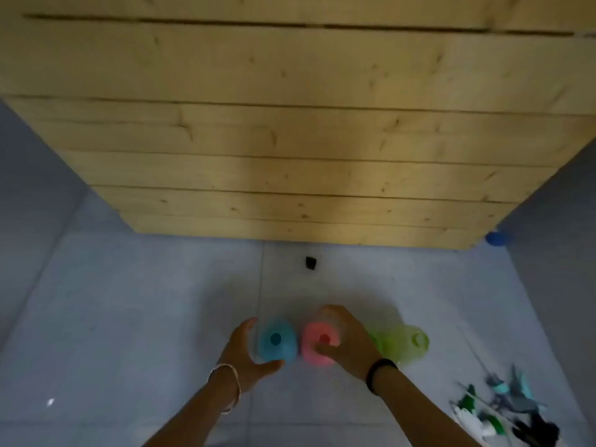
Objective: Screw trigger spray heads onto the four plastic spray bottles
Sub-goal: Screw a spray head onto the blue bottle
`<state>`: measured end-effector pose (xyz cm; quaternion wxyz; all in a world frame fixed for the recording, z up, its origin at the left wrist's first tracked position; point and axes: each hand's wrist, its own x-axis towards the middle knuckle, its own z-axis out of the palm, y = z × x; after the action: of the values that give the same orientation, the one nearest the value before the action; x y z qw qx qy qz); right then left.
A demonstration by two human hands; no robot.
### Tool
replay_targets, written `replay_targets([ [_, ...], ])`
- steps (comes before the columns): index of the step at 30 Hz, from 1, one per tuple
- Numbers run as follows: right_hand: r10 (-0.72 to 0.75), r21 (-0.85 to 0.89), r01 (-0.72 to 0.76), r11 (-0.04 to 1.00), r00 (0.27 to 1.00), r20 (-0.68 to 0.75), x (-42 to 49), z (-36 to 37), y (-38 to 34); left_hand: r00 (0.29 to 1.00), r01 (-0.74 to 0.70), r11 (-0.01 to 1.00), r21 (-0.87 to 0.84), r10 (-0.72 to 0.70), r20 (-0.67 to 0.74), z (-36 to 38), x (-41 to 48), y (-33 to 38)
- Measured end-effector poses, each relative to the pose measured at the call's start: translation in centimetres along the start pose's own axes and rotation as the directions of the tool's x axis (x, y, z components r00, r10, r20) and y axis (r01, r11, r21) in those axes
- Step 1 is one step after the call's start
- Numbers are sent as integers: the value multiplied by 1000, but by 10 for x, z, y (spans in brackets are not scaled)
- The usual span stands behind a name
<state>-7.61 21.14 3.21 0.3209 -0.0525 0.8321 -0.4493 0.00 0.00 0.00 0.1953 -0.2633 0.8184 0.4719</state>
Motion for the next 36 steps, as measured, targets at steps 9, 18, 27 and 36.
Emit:
replay_targets([
  [9,-112,58,116,992,991,-73,30,14,45,985,-170,982,78,169,21,39,52,-40],
  [18,-125,131,136,982,988,-91,5,-3,34,953,-302,953,-24,301,-31,24,41,-32],
  [27,5,374,127,919,943,-334,-90,-79,33,748,-658,732,175,662,41,9,-26,94],
  [36,366,486,-71,871,754,-545,-214,-149,163,650,-744,639,195,627,429,142,-61,169],
])
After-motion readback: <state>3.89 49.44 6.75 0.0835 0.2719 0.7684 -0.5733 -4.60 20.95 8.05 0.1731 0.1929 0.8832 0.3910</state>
